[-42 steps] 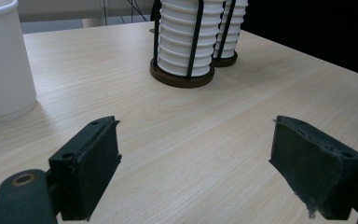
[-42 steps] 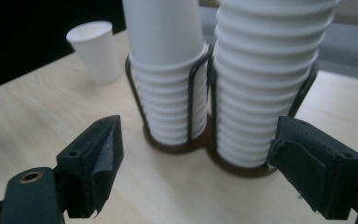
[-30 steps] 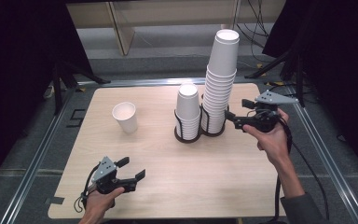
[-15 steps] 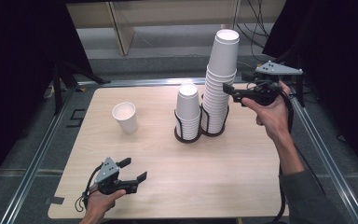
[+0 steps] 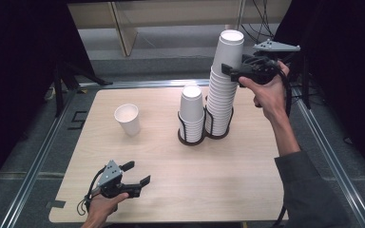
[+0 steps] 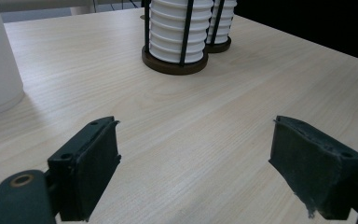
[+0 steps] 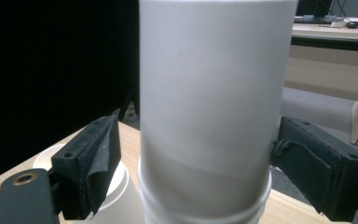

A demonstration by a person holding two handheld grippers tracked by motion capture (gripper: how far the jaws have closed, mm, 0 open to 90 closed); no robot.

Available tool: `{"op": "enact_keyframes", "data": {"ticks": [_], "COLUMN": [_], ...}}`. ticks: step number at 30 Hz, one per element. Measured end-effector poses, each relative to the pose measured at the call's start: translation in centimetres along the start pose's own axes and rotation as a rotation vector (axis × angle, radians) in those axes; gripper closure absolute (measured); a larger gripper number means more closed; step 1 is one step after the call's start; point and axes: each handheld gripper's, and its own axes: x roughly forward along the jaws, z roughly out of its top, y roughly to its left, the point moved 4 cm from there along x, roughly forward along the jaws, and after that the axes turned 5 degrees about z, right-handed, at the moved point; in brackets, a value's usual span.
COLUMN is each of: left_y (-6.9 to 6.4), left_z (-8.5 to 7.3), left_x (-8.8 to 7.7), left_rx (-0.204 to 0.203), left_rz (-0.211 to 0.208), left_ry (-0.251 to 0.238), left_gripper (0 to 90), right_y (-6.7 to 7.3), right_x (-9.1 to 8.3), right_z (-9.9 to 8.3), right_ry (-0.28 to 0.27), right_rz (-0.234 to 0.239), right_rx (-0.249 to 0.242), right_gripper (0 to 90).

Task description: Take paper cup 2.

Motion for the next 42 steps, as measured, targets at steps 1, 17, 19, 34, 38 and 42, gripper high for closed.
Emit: {"op": "enact_keyframes", "data": {"ticks": [1, 17, 19, 34, 38, 42], "left_y": [0.0, -0.1, -0.1, -0.2, -0.2, -0.1], "left_z": [0.0, -0.1, -0.1, -0.2, -0.2, -0.2], "left_x": [0.0, 0.1, 0.1, 0.3, 0.2, 0.1], "left_rx": [0.002, 0.003, 0.008, 0.016, 0.014, 0.021], "left_rz": [0.008, -0.007, -0.012, -0.021, -0.01, -0.004], "left_ry": [0.007, 0.008, 0.008, 0.016, 0.02, 0.032], "left_gripper": [14.5, 14.4, 14.5, 14.5, 14.5, 14.5], "right_y": [0.0, -0.7, -0.6, 0.5, 0.9, 1.2], "right_x": [0.2, 3.4, 3.4, 1.4, 0.5, -1.0], "right_z": [0.1, 1.0, 1.2, 6.3, 8.0, 9.5], "right_ry": [0.013, 0.03, 0.036, -0.054, -0.087, -0.12], "right_rz": [0.0, -0.023, -0.015, -0.038, -0.052, -0.076], "right_rx": [0.02, 0.015, 0.023, -0.012, -0.034, -0.053], "right_gripper": [15.3, 14.6, 15.4, 16.9, 17.0, 17.1]}}
